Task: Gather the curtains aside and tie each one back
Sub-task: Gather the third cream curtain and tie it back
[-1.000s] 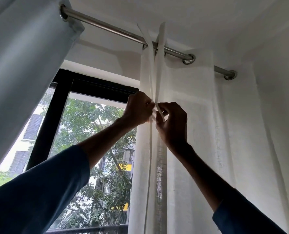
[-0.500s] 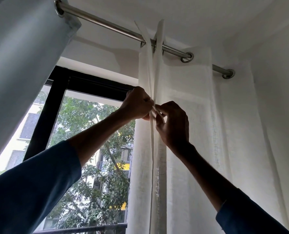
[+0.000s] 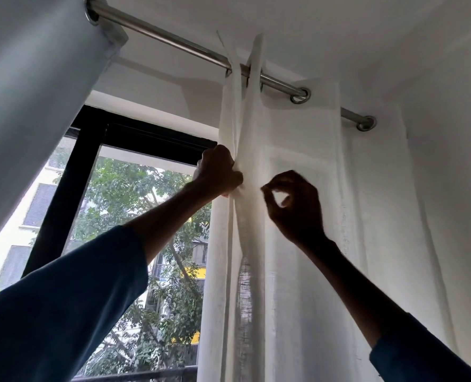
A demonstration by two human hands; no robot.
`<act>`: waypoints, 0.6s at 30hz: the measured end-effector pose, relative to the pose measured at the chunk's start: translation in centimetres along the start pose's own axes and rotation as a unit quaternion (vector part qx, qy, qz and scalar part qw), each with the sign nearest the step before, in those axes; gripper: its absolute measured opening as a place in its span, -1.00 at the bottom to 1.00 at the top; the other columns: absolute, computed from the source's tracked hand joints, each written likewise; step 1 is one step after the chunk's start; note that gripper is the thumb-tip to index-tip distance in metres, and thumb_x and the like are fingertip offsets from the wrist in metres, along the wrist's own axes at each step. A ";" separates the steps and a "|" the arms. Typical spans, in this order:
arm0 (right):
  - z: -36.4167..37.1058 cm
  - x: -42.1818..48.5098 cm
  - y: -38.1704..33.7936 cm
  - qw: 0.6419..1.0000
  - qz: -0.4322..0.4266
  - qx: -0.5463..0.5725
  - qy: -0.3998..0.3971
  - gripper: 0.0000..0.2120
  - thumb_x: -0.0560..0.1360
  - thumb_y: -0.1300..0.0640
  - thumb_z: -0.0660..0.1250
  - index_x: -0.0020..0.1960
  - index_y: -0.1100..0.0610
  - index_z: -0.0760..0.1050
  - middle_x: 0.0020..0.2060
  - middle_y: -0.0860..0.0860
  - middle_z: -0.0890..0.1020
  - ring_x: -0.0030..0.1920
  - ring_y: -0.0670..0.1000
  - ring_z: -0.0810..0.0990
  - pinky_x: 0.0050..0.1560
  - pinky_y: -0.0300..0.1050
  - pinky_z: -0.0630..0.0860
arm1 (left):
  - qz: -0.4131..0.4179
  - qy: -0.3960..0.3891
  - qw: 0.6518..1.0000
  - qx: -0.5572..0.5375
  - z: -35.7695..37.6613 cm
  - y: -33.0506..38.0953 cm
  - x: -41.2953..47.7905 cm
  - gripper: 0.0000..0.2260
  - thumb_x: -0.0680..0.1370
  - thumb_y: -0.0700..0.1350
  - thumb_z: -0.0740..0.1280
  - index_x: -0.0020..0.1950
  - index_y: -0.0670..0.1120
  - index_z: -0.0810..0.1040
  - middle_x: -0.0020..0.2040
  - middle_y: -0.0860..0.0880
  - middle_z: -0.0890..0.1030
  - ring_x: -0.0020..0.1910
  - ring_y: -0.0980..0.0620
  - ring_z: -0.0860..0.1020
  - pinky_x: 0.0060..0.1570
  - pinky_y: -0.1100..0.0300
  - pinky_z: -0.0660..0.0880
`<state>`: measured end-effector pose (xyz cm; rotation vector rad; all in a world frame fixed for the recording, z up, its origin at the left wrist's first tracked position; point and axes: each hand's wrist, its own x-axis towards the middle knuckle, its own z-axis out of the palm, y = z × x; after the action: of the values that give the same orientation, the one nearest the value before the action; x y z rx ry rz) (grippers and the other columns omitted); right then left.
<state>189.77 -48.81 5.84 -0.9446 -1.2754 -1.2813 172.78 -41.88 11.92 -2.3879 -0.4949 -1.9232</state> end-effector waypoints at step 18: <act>-2.6 2.2 9.2 0.951 0.270 -0.137 0.071 -0.81 0.46 0.14 0.45 -0.18 0.28 0.64 -0.24 0.24 0.70 -0.17 0.28 0.67 -0.15 -0.08 0.50 | 0.033 0.009 0.997 0.073 0.3 -1.3 0.3 -0.73 0.46 -0.15 0.44 -0.38 -0.09 0.42 -0.37 -0.03 0.49 -0.24 -0.17 0.63 -0.18 -0.03 0.65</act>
<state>198.83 -50.57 9.17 -1.2668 -0.6644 -1.0749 172.80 -40.46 11.90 -2.2656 -0.5284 -1.8143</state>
